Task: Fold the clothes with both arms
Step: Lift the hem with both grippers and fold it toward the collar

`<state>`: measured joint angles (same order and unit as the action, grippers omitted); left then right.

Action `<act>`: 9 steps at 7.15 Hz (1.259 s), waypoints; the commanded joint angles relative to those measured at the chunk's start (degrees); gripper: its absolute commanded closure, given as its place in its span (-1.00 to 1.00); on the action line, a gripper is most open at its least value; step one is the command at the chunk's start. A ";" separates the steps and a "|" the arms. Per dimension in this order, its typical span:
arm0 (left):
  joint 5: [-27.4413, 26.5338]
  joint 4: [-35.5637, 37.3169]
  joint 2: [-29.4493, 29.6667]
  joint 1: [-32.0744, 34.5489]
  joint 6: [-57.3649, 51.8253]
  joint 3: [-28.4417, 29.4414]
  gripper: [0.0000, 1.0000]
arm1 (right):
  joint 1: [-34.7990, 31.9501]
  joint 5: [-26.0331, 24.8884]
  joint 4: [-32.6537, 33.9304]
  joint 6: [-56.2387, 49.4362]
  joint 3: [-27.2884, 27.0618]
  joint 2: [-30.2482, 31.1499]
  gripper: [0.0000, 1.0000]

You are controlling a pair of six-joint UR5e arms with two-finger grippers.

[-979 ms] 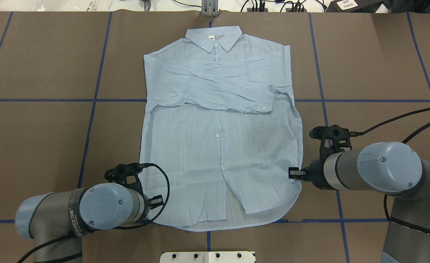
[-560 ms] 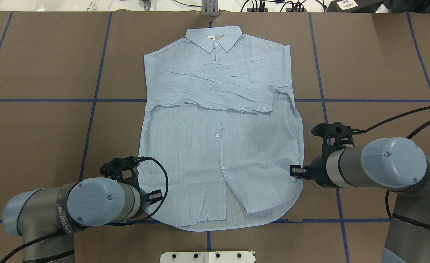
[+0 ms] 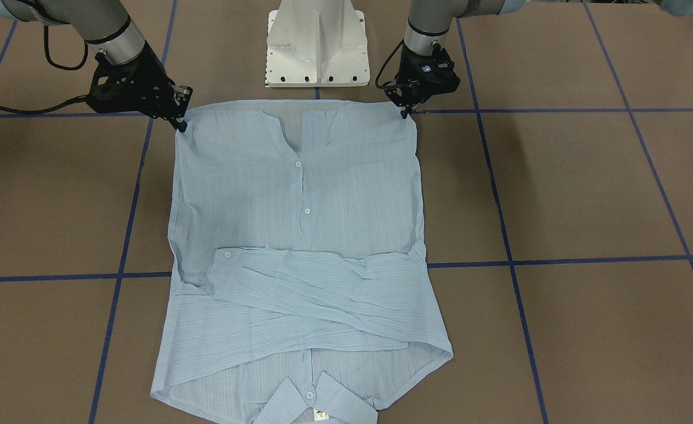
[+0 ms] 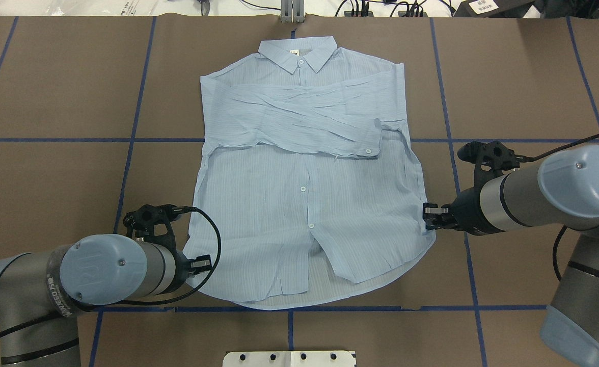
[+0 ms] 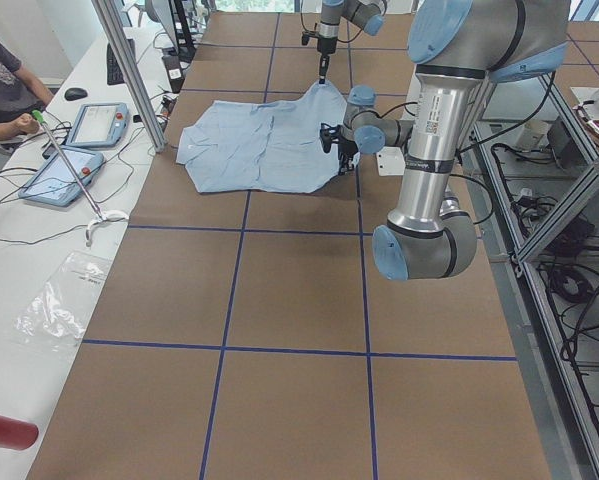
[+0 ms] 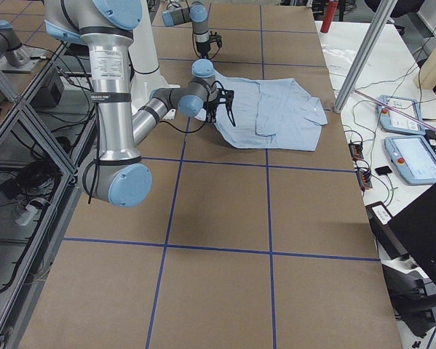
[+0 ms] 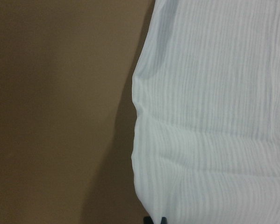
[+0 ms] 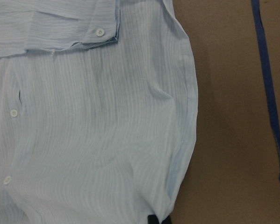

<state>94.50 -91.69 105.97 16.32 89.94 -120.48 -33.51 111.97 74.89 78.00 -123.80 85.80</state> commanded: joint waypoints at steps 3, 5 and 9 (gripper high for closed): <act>2.77 -0.51 0.29 3.35 -3.96 -0.98 1.00 | -5.76 5.17 -0.19 -0.39 0.22 -0.55 1.00; 6.21 -0.68 0.38 6.87 -5.48 -3.43 1.00 | -8.05 6.77 -0.45 -0.57 0.92 -1.33 1.00; 9.11 -7.95 1.79 14.60 -5.74 -3.01 1.00 | -12.26 6.68 -0.36 0.22 6.63 -8.71 1.00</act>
<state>102.15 -96.24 107.62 27.91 84.22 -124.08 -44.12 118.64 74.46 78.08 -118.89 79.13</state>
